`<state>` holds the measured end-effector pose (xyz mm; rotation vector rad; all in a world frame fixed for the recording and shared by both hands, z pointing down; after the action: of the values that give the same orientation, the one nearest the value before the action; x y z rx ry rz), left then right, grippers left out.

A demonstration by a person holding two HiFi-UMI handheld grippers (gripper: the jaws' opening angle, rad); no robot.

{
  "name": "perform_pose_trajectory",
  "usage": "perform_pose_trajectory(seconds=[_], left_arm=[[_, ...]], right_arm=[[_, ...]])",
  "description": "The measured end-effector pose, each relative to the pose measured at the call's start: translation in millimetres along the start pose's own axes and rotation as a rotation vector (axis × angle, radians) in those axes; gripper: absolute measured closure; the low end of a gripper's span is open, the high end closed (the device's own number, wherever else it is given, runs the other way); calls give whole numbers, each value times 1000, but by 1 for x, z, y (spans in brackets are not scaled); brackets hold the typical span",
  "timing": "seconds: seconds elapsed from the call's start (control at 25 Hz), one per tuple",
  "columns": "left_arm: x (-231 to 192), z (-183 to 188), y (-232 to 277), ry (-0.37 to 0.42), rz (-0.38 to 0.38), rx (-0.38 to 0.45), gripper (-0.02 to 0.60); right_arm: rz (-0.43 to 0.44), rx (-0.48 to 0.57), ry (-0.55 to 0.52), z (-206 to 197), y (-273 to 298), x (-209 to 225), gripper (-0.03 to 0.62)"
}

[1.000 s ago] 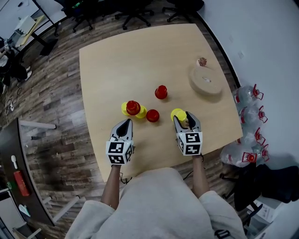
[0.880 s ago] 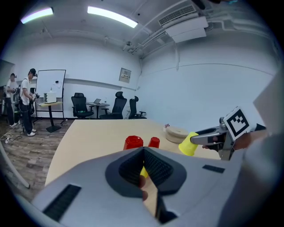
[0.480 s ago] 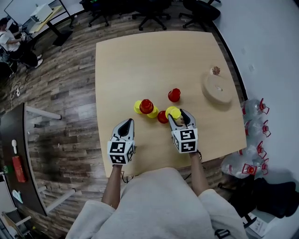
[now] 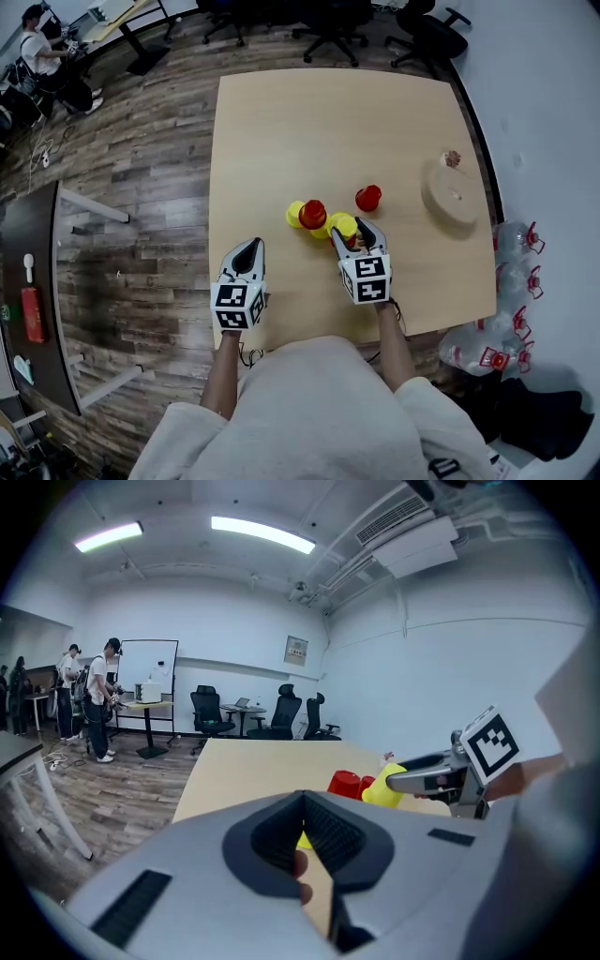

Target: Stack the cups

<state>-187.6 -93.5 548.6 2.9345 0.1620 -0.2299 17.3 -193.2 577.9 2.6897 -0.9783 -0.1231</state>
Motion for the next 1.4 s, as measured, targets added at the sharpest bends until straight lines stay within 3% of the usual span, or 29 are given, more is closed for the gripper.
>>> perform_pose_trajectory(seconds=[0.88,0.96,1.08,1.4], left_arm=[[-12,-1,-2,-11,19,-2,572],[-12,-1,-2,-12,19,-2,572],[-11,0,-1,-13,16,1,572],[-2,1,9,-10,-21,3,572]], right_arm=[[10,-74,-12,-22,17,-5,359],[15,-62,0,-21,16,-5,358],[57,-24,18,-12,14,-10,286],[39,100,-16,24,-15,-5,273]])
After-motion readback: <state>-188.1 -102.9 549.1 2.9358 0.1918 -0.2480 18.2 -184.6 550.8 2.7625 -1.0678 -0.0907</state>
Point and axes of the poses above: the fingertips, and each gripper's own axes: y forward along the fingers, x to its right, z out of its top, the point moved 3 cm from there along -y, backward along the fingers, and after that the axes turned 15 degrees about x, right-handed, at the moved point
